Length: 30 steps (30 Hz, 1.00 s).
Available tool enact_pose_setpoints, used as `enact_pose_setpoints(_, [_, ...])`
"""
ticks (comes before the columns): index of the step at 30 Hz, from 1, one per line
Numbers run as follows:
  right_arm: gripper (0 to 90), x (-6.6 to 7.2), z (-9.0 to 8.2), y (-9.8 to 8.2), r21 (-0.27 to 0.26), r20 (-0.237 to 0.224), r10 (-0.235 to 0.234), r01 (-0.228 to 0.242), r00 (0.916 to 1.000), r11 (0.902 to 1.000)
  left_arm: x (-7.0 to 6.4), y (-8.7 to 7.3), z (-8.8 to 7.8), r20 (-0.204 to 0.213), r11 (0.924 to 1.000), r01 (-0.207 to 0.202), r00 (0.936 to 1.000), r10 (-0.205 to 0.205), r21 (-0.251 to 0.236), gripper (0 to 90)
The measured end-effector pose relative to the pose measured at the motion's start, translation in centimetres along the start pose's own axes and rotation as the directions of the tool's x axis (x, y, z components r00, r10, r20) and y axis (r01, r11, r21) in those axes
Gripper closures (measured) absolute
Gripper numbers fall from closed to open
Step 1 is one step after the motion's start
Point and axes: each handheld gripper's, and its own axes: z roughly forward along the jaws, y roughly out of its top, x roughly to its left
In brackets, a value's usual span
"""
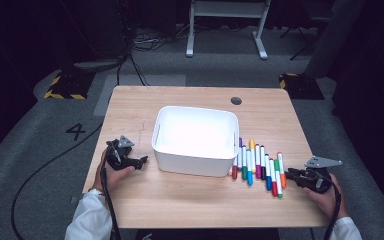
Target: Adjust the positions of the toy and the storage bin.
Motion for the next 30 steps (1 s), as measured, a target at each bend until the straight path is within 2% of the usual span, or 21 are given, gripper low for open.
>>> enact_pose_setpoints(4, [70.3,-0.6,0.6,0.6,0.0,0.033,0.006,-0.006,0.9994,1.0,1.5,1.3,1.2,-0.036,0.9988,0.048,0.9982,-0.048,-0.01,17.0])
enact_pose_setpoints(6, [70.4,-0.8,0.9,0.7,-0.013,0.032,0.016,-0.016,0.9993,0.9998,1.9,2.1,1.9,-0.052,0.9979,0.063,0.9966,-0.064,-0.013,17.4])
enact_pose_setpoints(9, [70.5,-0.9,1.0,0.8,-0.017,0.03,0.007,-0.006,0.9995,0.9998,2.0,3.2,2.9,-0.029,0.998,0.061,0.9977,-0.061,-0.018,17.4])
enact_pose_setpoints(12, [70.6,-0.8,0.9,0.5,-0.025,0.022,-0.003,0.003,0.9997,0.9997,1.3,3.9,3.6,0.059,0.999,0.037,0.9976,-0.035,-0.028,17.5])
enact_pose_setpoints(15, [70.2,-0.7,0.7,0.3,-0.027,0.018,-0.005,0.006,0.9998,0.9996,0.4,4.3,4.0,0.097,0.9993,-0.032,0.9947,0.034,-0.019,16.7])
enact_pose_setpoints(16, [70.2,-0.7,0.7,0.2,-0.028,0.019,-0.014,0.015,0.9997,0.9995,0.1,4.4,4.0,0.128,0.9992,-0.036,0.9911,0.038,-0.019,16.7])
enact_pose_setpoints(20, [70.7,-0.5,0.4,0.0,-0.033,0.025,-0.005,0.006,0.9997,0.9994,-0.6,4.5,4.0,0.126,0.9981,-0.06,0.9901,0.061,-0.015,20.1])
enact_pose_setpoints(24, [70.8,-0.6,-0.1,-0.6,-0.038,0.033,-0.001,0.002,0.9995,0.9993,-1.4,4.6,4.0,0.145,0.9942,-0.107,0.9837,0.106,-0.001,22.2])
enact_pose_setpoints(26, [71.3,-0.6,-0.4,-1.0,-0.043,0.04,0.01,-0.008,0.9991,0.9991,-2.1,4.7,4.1,0.136,0.9907,-0.136,0.9818,0.133,0.01,22.6])
enact_pose_setpoints(28, [71.4,-0.6,-0.8,-1.4,-0.048,0.048,0.019,-0.017,0.9987,0.9987,-2.6,4.9,4.2,0.165,0.9888,-0.148,0.9758,0.143,0.016,24.0])
enact_pose_setpoints(29, [71.4,-0.7,-1.0,-1.6,-0.048,0.053,0.016,-0.013,0.9985,0.9988,-2.8,4.9,4.1,0.179,0.9851,-0.17,0.9703,0.163,0.025,24.1])
enact_pose_setpoints(30, [71.0,-0.7,-1.2,-1.9,-0.05,0.051,0.02,-0.017,0.9985,0.9986,-3.0,4.9,4.0,0.171,0.9809,-0.192,0.9678,0.185,0.029,24.0])
